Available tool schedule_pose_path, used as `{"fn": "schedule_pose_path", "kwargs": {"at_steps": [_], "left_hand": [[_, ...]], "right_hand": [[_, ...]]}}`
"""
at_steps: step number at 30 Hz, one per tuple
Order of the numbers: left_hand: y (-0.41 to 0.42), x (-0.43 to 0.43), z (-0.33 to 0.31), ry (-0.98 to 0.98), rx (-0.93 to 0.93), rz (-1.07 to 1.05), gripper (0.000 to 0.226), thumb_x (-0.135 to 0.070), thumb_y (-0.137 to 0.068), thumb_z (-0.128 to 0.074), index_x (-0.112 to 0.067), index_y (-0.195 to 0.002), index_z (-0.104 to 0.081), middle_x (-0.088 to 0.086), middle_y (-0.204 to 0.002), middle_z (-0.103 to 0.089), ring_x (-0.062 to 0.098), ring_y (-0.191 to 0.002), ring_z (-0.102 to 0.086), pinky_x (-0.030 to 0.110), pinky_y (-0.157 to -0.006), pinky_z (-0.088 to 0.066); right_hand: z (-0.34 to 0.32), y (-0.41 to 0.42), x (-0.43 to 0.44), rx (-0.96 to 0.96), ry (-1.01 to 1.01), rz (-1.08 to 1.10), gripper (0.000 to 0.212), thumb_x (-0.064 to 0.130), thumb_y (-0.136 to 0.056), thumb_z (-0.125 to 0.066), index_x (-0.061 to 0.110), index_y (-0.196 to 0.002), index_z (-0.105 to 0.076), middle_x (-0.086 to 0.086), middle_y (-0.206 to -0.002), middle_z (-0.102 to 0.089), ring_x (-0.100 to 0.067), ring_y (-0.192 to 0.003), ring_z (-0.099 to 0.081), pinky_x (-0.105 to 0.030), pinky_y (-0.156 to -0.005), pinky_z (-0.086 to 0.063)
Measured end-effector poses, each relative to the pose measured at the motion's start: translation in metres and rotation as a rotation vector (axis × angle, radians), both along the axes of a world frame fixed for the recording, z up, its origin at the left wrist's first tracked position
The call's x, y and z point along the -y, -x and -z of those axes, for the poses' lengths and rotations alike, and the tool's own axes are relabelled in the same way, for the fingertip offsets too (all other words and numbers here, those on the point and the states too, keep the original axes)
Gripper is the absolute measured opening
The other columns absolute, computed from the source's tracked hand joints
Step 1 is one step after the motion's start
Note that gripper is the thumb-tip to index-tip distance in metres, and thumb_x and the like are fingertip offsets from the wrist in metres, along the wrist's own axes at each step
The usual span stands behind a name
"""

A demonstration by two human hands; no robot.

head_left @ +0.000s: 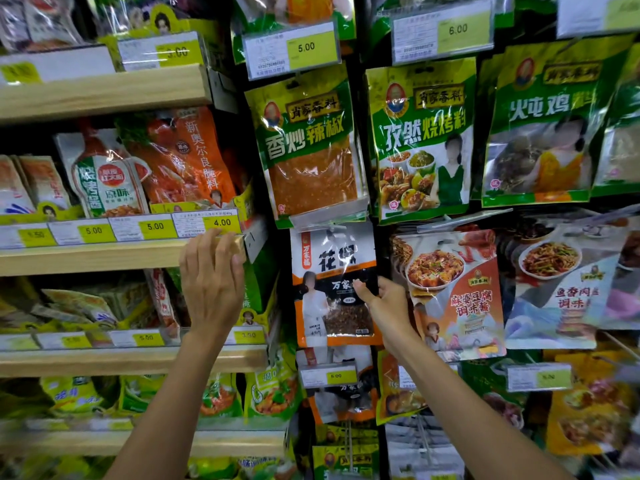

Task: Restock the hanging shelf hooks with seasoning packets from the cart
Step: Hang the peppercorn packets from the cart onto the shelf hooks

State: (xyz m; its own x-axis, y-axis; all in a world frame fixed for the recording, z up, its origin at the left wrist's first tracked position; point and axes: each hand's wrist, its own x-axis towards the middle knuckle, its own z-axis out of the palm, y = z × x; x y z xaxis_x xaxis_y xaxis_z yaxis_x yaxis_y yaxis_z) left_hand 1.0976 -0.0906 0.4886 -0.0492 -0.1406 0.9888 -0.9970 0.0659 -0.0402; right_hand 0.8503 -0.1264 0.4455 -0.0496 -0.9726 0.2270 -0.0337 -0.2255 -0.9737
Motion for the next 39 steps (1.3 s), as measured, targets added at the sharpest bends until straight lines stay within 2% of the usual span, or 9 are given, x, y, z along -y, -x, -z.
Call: {"fn": "schedule_pose_path", "kwargs": {"at_steps": [5, 12, 19, 25, 28, 30, 32, 35, 39], "left_hand": [[0.001, -0.001, 0.000, -0.016, -0.011, -0.010, 0.029, -0.019, -0.101, -0.035, -0.003, -0.120, -0.050, 0.024, -0.122, -0.054, 0.036, -0.113, -0.044, 0.048, -0.099, -0.036], [0.014, -0.014, -0.005, -0.079, -0.066, -0.009, 0.030, -0.014, -0.100, -0.037, 0.001, -0.120, -0.053, 0.026, -0.124, -0.053, 0.042, -0.114, -0.046, 0.051, -0.103, -0.036], [0.083, -0.043, 0.016, -0.057, -0.081, 0.111, 0.029, -0.004, -0.096, -0.045, 0.008, -0.121, -0.055, 0.026, -0.123, -0.057, 0.036, -0.117, -0.047, 0.045, -0.104, -0.037], [0.227, -0.068, 0.085, -0.551, -0.385, 0.577, 0.027, -0.016, -0.101, -0.040, -0.003, -0.109, -0.062, 0.012, -0.102, -0.064, 0.024, -0.094, -0.057, 0.028, -0.080, -0.042], [0.318, -0.085, 0.134, -0.891, -0.604, 0.753, 0.024, -0.019, -0.102, -0.041, -0.012, -0.097, -0.063, -0.001, -0.078, -0.060, 0.016, -0.069, -0.054, 0.033, -0.063, -0.040], [0.384, -0.099, 0.169, -1.085, -0.723, 0.807, 0.023, -0.015, -0.101, -0.043, -0.009, -0.096, -0.065, 0.013, -0.078, -0.064, 0.018, -0.067, -0.055, 0.037, -0.064, -0.044], [0.453, -0.120, 0.203, -1.290, -0.795, 0.852, 0.022, -0.014, -0.101, -0.044, -0.013, -0.097, -0.065, 0.006, -0.082, -0.067, 0.014, -0.072, -0.058, 0.021, -0.066, -0.045], [0.550, -0.157, 0.244, -1.525, -0.725, 0.924, 0.024, -0.005, -0.098, -0.048, -0.019, -0.085, -0.063, -0.006, -0.071, -0.060, 0.000, -0.070, -0.058, 0.008, -0.065, -0.040], [0.655, -0.183, 0.274, -1.733, -0.559, 0.958, 0.035, 0.006, -0.092, -0.052, -0.022, -0.072, -0.059, -0.006, -0.072, -0.062, 0.002, -0.071, -0.055, 0.007, -0.069, -0.038]], "right_hand": [[-0.003, -0.010, 0.018, -0.021, -0.053, 0.078, 0.043, 0.027, -0.091, -0.064, -0.003, -0.122, -0.059, -0.017, -0.124, -0.063, -0.029, -0.119, -0.056, -0.044, -0.102, -0.044], [-0.005, -0.014, 0.017, -0.157, -0.042, 0.137, 0.045, 0.029, -0.094, -0.060, -0.007, -0.120, -0.057, -0.021, -0.116, -0.064, -0.034, -0.112, -0.059, -0.028, -0.077, -0.042], [0.009, 0.019, -0.054, -0.244, 0.137, 0.115, 0.037, 0.022, -0.100, -0.049, 0.007, -0.134, -0.047, -0.006, -0.129, -0.056, -0.020, -0.120, -0.052, -0.024, -0.095, -0.041], [0.068, 0.142, -0.126, -0.208, 0.005, 0.128, 0.027, 0.027, -0.101, -0.047, 0.020, -0.125, -0.056, 0.002, -0.108, -0.066, -0.008, -0.093, -0.062, -0.024, -0.076, -0.048], [0.108, 0.236, -0.168, -0.188, -0.119, 0.269, 0.014, 0.024, -0.099, -0.048, 0.028, -0.104, -0.061, 0.013, -0.087, -0.065, 0.011, -0.074, -0.059, -0.009, -0.060, -0.042], [0.137, 0.304, -0.203, -0.146, -0.223, 0.385, 0.015, 0.020, -0.098, -0.050, 0.025, -0.094, -0.064, 0.008, -0.081, -0.068, 0.006, -0.070, -0.061, -0.013, -0.064, -0.044], [0.166, 0.373, -0.242, -0.120, -0.337, 0.493, 0.018, 0.015, -0.097, -0.051, 0.013, -0.093, -0.068, -0.005, -0.083, -0.072, -0.010, -0.077, -0.065, -0.026, -0.072, -0.050], [0.197, 0.470, -0.303, -0.083, -0.484, 0.665, 0.022, 0.010, -0.096, -0.051, 0.004, -0.085, -0.069, -0.009, -0.080, -0.072, -0.011, -0.073, -0.066, -0.014, -0.067, -0.048], [0.220, 0.571, -0.369, -0.164, -0.664, 0.840, 0.022, 0.023, -0.098, -0.050, 0.027, -0.082, -0.065, 0.008, -0.071, -0.068, 0.004, -0.059, -0.058, -0.020, -0.061, -0.045]]}}
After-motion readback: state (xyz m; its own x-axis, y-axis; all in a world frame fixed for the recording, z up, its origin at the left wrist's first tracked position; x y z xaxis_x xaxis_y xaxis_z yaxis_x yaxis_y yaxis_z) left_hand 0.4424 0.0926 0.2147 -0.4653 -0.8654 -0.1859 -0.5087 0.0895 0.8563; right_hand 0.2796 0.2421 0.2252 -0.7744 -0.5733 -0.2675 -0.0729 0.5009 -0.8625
